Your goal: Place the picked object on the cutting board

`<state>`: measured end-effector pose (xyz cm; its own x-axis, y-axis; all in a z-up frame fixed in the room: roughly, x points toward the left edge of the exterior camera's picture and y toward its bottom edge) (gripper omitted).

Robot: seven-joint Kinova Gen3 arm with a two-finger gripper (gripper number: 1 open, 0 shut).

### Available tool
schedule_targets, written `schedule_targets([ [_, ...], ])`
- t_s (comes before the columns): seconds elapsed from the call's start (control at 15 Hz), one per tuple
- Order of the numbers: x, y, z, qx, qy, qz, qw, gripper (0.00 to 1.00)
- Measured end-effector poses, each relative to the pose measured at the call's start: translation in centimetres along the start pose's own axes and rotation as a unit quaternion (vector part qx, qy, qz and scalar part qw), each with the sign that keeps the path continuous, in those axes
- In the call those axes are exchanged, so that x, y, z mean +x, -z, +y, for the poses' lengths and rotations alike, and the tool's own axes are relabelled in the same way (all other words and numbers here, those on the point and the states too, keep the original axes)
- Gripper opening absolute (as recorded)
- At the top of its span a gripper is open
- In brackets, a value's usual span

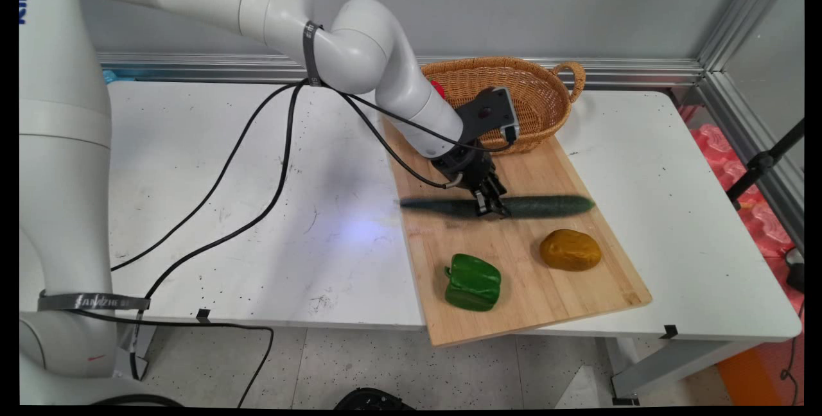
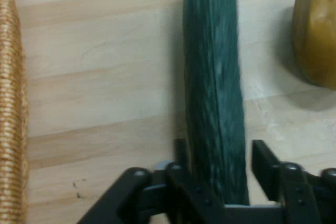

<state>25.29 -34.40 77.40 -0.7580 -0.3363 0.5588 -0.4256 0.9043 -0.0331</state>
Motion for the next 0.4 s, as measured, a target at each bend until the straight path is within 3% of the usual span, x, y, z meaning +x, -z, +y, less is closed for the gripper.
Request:
schedule_targets([
  [0.4, -0.20, 0.24, -0.14, -0.002, -0.003, 0.014, 0.9999, 1.00],
])
